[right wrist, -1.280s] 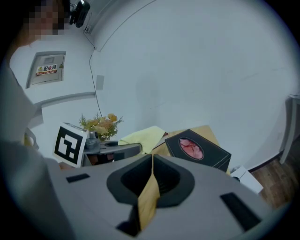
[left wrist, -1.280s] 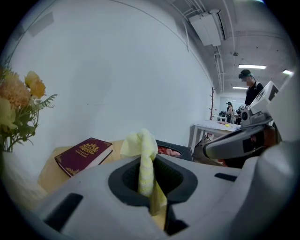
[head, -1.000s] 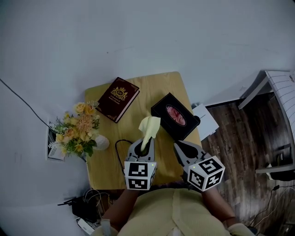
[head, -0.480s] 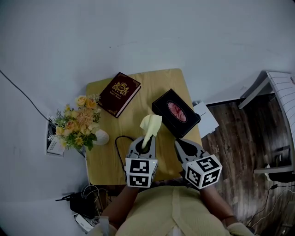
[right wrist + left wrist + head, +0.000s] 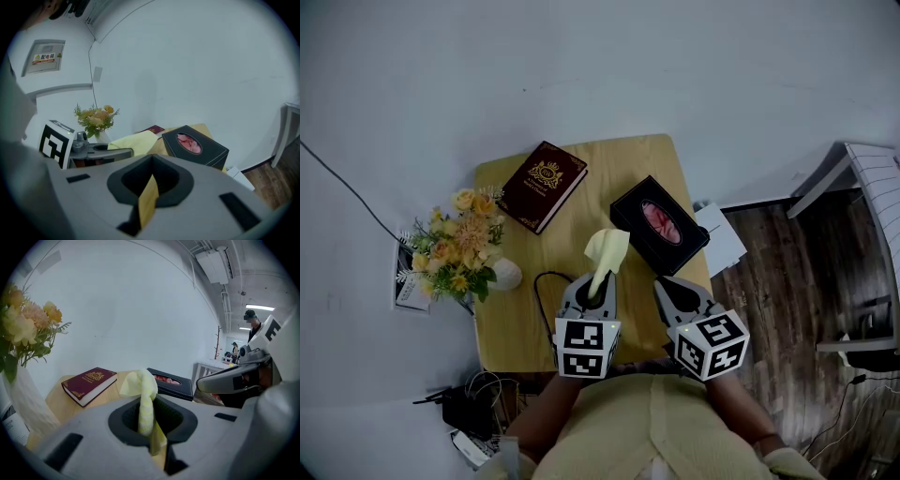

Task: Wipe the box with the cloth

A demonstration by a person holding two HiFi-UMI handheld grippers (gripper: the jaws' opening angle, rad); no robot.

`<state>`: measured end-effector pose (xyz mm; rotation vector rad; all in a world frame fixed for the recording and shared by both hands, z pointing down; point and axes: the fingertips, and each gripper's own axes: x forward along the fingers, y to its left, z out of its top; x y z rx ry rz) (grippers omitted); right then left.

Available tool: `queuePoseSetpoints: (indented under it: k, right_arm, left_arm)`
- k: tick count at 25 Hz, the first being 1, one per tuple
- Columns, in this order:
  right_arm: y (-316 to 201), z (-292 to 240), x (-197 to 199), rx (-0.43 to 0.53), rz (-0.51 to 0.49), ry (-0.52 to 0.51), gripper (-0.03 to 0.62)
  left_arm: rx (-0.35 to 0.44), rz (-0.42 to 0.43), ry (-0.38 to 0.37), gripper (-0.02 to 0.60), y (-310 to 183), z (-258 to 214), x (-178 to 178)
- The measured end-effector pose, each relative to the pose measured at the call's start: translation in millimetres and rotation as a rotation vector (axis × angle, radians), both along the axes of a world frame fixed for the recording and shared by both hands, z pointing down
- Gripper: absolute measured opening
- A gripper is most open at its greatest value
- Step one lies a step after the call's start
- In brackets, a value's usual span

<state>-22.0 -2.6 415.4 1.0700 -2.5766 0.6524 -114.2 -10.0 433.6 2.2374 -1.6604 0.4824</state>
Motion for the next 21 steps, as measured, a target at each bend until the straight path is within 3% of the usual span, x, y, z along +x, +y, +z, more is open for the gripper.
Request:
queuePoseSetpoints:
  k: [21]
  right_arm:
    - [-2.7, 2.1, 3.1, -0.001, 0.031, -0.003, 0.029]
  left_arm:
    - [-0.022, -0.019, 0.037, 0.035, -2.1, 9.2, -5.8]
